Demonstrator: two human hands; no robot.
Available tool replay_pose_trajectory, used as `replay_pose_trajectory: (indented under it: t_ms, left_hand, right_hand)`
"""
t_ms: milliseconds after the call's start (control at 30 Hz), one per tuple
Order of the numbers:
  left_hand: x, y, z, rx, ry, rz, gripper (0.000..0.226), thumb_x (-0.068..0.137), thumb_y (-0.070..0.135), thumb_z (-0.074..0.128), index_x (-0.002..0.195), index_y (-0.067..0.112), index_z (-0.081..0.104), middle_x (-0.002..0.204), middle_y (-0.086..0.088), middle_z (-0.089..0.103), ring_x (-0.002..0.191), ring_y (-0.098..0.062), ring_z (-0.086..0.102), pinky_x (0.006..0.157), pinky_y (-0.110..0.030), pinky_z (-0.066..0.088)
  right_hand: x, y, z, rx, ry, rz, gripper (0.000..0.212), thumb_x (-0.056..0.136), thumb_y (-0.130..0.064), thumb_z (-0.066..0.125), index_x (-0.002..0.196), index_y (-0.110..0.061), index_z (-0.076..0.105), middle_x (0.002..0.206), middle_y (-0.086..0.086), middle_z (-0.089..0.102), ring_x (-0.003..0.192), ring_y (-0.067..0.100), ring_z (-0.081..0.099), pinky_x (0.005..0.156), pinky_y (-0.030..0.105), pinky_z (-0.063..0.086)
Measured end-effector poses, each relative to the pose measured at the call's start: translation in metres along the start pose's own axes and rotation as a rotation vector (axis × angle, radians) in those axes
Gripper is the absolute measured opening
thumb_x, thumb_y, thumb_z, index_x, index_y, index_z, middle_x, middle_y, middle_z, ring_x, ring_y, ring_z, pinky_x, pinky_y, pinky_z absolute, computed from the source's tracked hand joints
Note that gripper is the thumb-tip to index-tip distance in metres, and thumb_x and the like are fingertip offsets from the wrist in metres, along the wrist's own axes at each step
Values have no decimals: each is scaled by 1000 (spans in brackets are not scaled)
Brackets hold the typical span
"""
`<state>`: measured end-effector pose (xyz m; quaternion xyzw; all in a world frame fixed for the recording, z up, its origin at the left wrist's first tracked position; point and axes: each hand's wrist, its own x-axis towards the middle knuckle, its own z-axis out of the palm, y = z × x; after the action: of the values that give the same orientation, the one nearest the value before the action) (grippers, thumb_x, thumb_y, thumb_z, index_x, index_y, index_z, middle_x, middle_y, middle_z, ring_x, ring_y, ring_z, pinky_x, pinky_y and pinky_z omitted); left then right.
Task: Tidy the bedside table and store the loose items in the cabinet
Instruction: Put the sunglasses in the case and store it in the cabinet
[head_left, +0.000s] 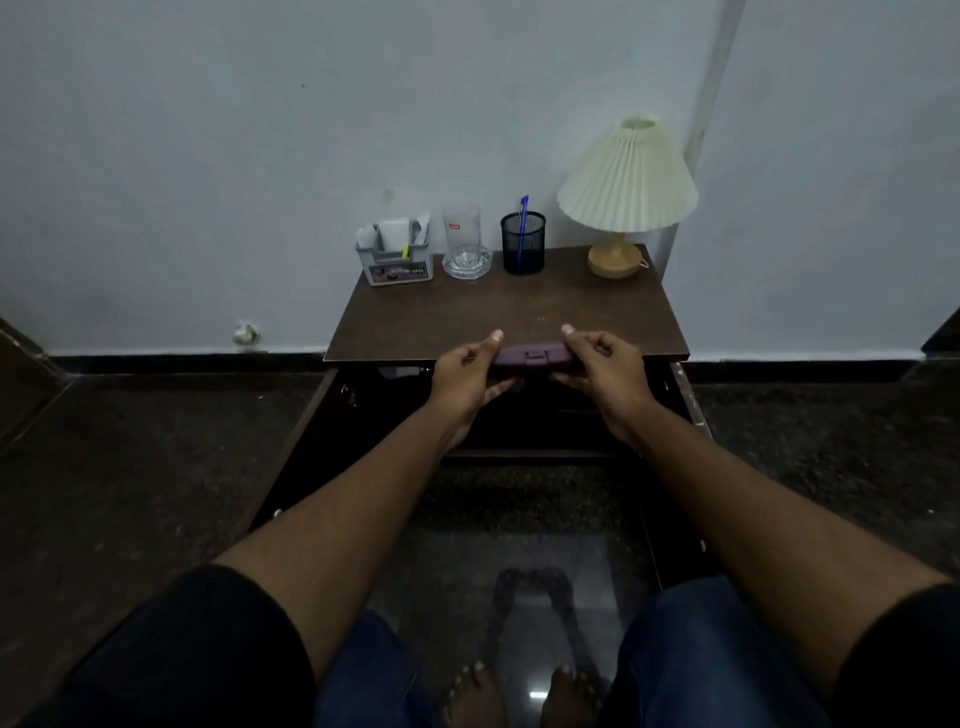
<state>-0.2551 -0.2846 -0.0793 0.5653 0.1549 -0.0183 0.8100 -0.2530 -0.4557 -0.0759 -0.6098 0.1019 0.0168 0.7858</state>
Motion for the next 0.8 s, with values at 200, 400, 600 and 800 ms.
replay_pose_trajectory:
  t_ms: [200,400,600,800]
  left_hand:
    - [2,-9,-5,-14,27,-50,16,94,22,68,92,8,62,93,-10,70,88,-17,72,74,-34,62]
    - [5,-48,-2,-99,196,-136,41,83,2,77,117,6,55,119,-20,66,106,-27,69,89,-41,59]
    - [9,-98,4,-2,265,-199,44,83,6,78,121,-3,57,123,-22,64,101,-23,67,84,-33,57]
    - [37,-137,11,196,264,-243,37,87,5,73,121,-2,59,116,-18,64,94,-22,66,82,-30,59]
  right_hand:
    - [5,11,-7,-61,1,26,39,90,-27,75,107,7,64,109,20,71,103,27,73,84,40,63]
    - [11,36,-23,-152,86,143,4,88,-6,70,92,-8,70,94,7,69,92,18,66,76,32,60]
    - [19,64,-54,-246,140,237,28,87,-5,75,110,-10,62,102,10,64,92,21,64,68,31,59]
    - [56,104,-84,-472,246,245,34,66,-23,86,95,-22,69,105,6,72,98,24,72,90,45,60]
